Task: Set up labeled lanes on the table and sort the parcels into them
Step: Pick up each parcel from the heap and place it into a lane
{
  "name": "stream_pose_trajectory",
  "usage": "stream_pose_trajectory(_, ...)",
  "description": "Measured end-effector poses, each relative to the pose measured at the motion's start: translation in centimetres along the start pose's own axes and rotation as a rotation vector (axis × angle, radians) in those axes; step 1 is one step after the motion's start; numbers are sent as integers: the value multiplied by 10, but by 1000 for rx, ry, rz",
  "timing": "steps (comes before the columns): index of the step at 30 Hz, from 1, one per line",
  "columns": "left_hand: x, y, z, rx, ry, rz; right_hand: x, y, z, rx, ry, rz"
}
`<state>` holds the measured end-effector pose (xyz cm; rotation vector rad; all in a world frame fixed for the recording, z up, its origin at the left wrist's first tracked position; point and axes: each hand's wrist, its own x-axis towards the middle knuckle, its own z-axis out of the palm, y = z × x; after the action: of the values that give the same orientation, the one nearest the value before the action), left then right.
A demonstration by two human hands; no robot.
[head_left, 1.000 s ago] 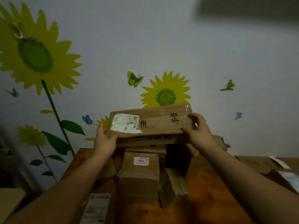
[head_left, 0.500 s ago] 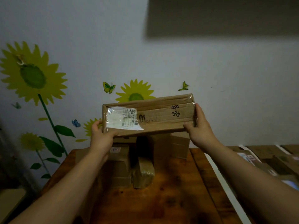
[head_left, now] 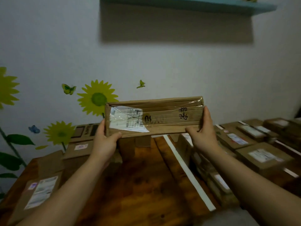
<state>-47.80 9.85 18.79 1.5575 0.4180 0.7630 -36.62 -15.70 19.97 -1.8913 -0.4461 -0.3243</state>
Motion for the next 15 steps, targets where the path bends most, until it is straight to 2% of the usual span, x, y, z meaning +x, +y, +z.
stream_pose_trajectory(7,-72,32,150,26,-201,108,-29,53,-154,-108,250,111)
stream_pose_trajectory(15,-170,51,377,-124,-453,67,-43,137,-384,-204,427,192)
